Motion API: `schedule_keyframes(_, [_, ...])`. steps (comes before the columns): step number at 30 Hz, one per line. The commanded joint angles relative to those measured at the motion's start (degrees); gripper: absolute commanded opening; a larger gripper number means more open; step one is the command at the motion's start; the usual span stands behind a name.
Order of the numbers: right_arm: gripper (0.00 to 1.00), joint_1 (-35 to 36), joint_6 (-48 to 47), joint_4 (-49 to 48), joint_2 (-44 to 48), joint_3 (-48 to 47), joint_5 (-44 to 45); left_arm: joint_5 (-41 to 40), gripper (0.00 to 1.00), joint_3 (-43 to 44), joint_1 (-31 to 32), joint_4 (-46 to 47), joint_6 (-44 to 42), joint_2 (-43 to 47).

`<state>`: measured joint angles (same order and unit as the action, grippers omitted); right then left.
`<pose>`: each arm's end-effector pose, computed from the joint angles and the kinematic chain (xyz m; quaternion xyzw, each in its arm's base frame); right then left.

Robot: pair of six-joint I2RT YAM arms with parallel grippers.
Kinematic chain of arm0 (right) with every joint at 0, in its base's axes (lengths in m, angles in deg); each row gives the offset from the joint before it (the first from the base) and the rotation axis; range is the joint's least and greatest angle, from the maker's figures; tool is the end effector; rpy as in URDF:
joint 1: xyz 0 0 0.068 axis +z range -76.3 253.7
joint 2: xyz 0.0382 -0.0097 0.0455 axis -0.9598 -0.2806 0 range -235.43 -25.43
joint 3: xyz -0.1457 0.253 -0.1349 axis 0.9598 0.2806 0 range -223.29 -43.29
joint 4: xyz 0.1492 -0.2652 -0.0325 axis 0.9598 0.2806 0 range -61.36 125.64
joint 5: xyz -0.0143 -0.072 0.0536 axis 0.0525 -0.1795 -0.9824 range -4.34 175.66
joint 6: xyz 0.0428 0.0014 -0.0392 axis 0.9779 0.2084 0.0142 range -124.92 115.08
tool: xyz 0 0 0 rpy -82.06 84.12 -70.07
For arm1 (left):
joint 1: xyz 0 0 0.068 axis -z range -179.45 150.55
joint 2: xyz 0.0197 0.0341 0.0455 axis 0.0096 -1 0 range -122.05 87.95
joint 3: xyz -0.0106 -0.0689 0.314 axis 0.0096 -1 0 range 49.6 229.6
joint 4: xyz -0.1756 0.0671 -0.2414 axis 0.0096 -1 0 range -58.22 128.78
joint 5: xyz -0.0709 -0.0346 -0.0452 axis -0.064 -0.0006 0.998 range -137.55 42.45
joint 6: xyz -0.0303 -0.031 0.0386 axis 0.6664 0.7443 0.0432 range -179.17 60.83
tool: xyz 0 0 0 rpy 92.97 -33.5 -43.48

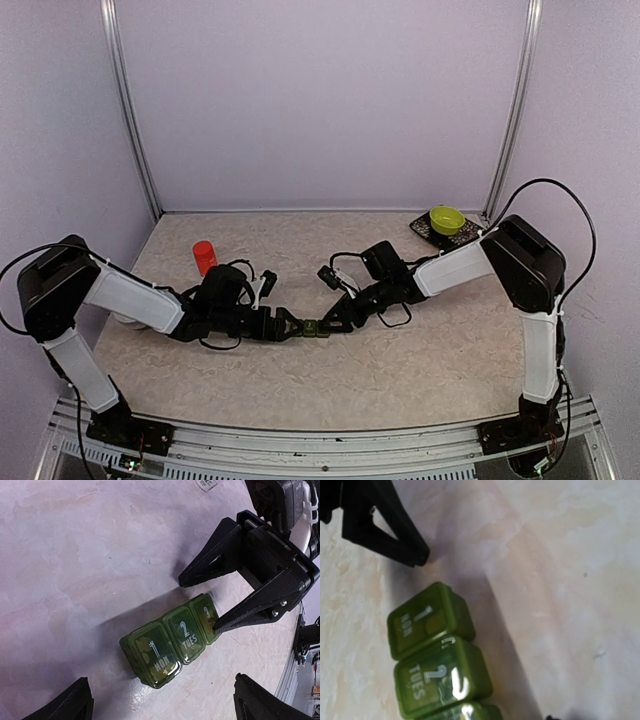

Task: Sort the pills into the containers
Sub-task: Pick up the pill container from the center of the board.

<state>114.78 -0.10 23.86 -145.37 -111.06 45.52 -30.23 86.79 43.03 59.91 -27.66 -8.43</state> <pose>0.3404 0.3322 0.1139 -0.3907 0.7929 0.4275 0.1896 0.2465 -0.2426 0.1357 0.1506 0.8784 -0.3686 0.2643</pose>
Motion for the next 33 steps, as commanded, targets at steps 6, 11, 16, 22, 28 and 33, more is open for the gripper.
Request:
schedule_keyframes(6, [0.55, 1.31, -2.89, 4.68, -4.06, 0.05, 0.84, -0.69, 0.96, -1.48, -0.63, 0.73, 0.26, 1.66])
schedule_keyframes(11, [0.54, 2.36, -3.95, 5.17, -4.58, 0.66, 1.56, -0.80, 0.96, -1.85, -0.98, 0.78, 0.22, 2.22])
schedule_keyframes(16, [0.51, 2.78, -4.17, 5.47, -4.70, 1.47, 3.22, -0.68, 0.96, -2.12, -1.17, 0.84, 0.31, 2.87])
schedule_keyframes(22, [0.47, 2.85, -3.94, 5.43, -4.10, 2.52, 3.32, -0.72, 0.96, -2.12, -1.26, 1.03, 0.44, 3.13])
schedule_keyframes(28, [0.32, 2.91, -4.27, 4.81, -4.25, 2.96, 1.23, -0.67, 0.96, -2.17, -1.26, 1.27, 0.41, 2.84])
schedule_keyframes(33, [0.21, 2.95, -4.02, 2.76, -3.79, 3.36, -2.20, -0.71, 0.96, -2.47, -1.26, 1.40, 0.32, 2.80])
